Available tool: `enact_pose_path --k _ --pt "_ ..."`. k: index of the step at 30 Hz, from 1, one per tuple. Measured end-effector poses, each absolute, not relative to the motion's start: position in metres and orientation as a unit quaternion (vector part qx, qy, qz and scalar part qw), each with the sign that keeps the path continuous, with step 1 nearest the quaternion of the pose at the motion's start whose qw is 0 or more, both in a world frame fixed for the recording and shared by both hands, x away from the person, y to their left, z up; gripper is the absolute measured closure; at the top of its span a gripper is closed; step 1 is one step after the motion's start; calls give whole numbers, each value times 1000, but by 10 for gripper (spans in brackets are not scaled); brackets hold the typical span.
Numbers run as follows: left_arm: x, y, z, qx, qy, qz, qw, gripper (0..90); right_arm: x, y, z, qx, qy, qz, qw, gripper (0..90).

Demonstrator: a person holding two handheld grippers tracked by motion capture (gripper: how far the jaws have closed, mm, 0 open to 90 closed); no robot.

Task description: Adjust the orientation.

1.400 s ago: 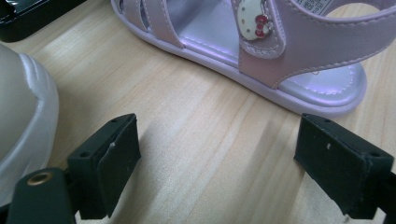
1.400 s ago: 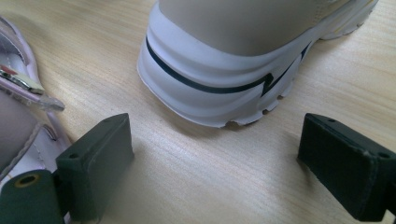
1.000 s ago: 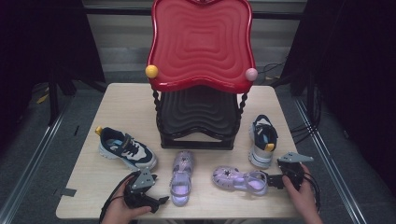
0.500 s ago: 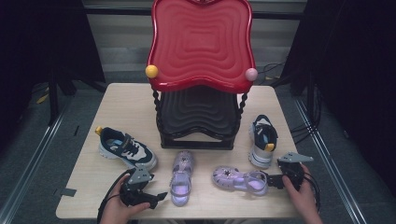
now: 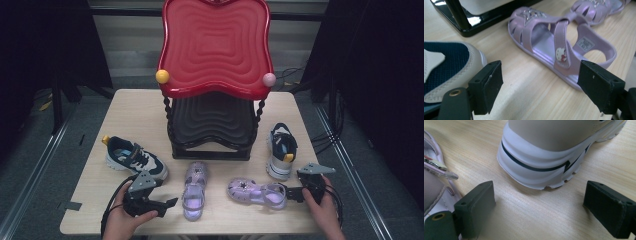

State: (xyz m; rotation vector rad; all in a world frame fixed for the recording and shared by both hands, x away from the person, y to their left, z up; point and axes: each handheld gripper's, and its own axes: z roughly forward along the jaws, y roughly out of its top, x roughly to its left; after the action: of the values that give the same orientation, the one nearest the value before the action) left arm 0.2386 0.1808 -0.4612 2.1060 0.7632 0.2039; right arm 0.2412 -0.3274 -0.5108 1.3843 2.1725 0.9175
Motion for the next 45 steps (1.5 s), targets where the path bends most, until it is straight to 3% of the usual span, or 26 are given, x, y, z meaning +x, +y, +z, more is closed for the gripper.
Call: enact_pose_path --k 29,45 --pt "241 154 -455 831 318 77 449 227 241 -327 -511 496 778 329 202 92" --pt "243 138 -463 827 331 79 447 310 241 -327 -511 496 778 329 202 91"
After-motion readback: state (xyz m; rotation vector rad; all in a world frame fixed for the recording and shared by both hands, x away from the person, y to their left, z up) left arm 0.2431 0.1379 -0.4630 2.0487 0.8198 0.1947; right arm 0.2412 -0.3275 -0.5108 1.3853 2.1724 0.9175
